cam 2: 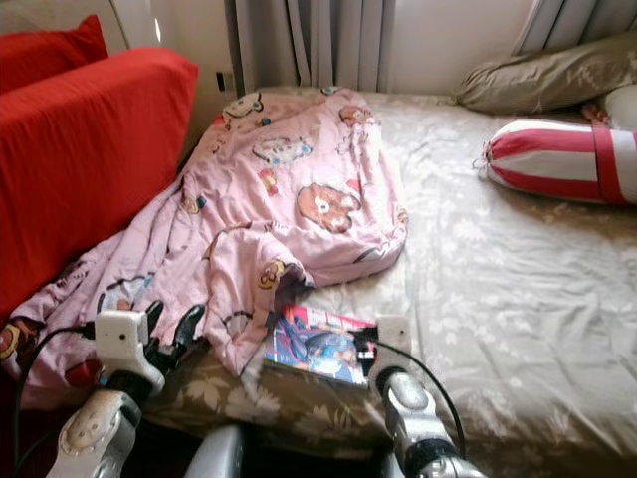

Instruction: Clean up the room

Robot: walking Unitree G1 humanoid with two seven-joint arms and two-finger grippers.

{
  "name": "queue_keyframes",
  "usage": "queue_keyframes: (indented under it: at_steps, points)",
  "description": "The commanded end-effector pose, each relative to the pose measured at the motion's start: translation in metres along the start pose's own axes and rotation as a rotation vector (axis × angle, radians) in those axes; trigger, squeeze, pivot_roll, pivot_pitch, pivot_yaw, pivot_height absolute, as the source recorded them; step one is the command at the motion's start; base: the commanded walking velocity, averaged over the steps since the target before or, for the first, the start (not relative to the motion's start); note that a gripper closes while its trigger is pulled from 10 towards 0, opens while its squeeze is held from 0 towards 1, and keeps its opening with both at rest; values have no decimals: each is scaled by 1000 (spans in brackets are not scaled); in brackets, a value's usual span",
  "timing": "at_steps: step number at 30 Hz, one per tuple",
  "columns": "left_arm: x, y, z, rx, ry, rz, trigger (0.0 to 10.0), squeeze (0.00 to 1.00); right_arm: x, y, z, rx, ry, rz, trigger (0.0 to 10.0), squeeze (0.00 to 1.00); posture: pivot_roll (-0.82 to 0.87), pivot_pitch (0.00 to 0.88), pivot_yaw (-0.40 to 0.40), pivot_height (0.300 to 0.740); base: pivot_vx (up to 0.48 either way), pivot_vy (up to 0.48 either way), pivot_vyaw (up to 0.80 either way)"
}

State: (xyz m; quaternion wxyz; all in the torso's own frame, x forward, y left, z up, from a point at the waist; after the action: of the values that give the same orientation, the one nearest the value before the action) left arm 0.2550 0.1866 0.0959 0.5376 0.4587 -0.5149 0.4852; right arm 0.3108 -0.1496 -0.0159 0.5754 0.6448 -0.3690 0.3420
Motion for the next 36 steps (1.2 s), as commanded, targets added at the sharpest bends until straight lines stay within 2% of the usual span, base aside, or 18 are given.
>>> queue_keyframes:
  at_steps: [1,5,9,10,11,18,22,29,36]
  points:
    - [-1,6,-2,12,12,-13,10000,0,-2,0,7,-44,-21,-10,10000,1000,248,173,4,616,0,0,0]
    - [0,9,-2,22,17,-15,10000,0,2,0,14,-85,-60,-11,10000,1000,250,208,7,616,0,0,0]
    - [2,14,1,22,23,-26,10000,0,7,-2,13,-82,-86,1,10000,1000,253,228,4,616,0,0,0]
    - [2,16,2,23,25,-28,10000,0,8,-3,12,-84,-98,2,10000,82,263,238,2,616,0,0,0]
    - [2,18,1,27,26,-30,10000,0,8,-3,12,-90,-98,0,10000,0,270,243,0,616,0,0,0]
    - [5,34,0,55,28,-47,10000,0,14,-7,2,-67,-161,1,10000,0,293,260,-6,616,0,0,0]
    - [4,45,0,67,30,-69,10000,0,15,-8,-4,-60,-157,-10,10000,0,313,275,-8,616,0,0,0]
    - [6,53,2,64,30,-87,10000,0,16,-9,-11,-63,-156,-13,10000,0,326,277,-2,616,0,0,0]
    - [4,59,6,64,48,-104,10000,0,18,-10,-9,-104,-165,-23,10000,0,329,276,-5,616,0,0,0]
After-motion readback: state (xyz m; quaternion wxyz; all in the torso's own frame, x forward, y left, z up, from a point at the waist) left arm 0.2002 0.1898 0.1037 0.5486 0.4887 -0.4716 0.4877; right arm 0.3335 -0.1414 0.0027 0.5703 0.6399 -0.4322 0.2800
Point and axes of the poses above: a point about 5 cm out from each wrist's last joint towards the gripper, its own y axis pointing back from the gripper into the wrist, its own x axis along the axis of the wrist's last joint, z = x × y, the point moved 2 cm from there along -y, pointing out of the wrist towards the gripper, and after that the axes turned 1 degree about y, right-handed, at the moved point
